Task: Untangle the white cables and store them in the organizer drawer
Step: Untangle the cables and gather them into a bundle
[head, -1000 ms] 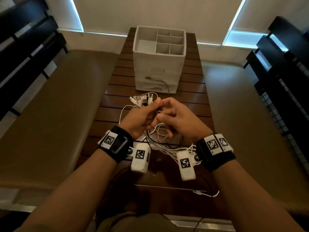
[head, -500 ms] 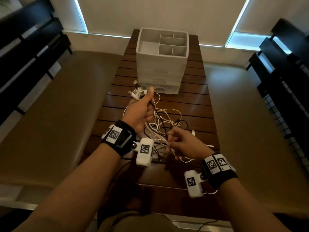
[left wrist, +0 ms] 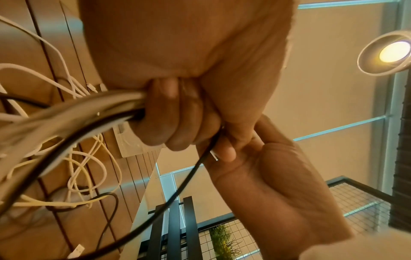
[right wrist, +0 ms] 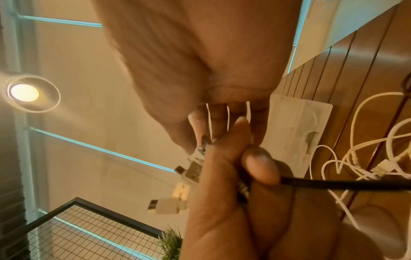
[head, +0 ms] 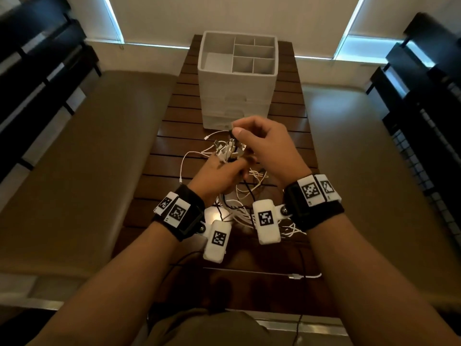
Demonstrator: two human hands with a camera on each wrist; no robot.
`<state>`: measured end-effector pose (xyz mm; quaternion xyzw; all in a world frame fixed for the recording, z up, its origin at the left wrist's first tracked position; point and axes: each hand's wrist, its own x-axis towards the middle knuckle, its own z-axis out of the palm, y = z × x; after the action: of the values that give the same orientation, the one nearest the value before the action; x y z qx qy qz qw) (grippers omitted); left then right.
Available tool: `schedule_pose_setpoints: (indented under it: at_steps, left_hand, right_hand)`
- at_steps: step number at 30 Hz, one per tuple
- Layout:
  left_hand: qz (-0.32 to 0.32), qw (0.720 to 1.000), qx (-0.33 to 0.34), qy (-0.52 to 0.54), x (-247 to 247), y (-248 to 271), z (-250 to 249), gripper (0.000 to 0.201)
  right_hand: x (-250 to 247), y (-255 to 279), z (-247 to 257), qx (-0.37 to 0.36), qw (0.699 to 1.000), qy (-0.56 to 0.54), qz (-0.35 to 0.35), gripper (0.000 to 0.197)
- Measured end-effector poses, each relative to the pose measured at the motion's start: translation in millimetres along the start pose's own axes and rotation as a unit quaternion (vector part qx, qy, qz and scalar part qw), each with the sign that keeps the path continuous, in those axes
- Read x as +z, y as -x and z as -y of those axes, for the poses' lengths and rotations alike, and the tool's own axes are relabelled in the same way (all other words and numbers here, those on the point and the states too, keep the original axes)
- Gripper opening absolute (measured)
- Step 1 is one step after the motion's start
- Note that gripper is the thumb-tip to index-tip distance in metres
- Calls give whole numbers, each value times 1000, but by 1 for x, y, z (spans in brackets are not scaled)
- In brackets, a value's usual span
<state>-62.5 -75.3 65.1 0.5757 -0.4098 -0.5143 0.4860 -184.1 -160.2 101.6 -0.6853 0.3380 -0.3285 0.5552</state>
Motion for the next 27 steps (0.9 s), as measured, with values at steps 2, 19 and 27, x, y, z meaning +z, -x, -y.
schedule_pose_setpoints:
  at_steps: [2,19,27]
  left_hand:
    - [11,1000,6,-15,1,3,-2,30]
    - [-114,980,159,-40,-1,-4,0,17]
    - [-116,989,75,57,-9,-1,-21,29]
  right_hand:
    - [1,-3,-3,-2,1000,0,1,17]
    - [10,15,-5,-61,996,-50,-52,18]
    - [5,10,-11,-81,996,-14,-45,28]
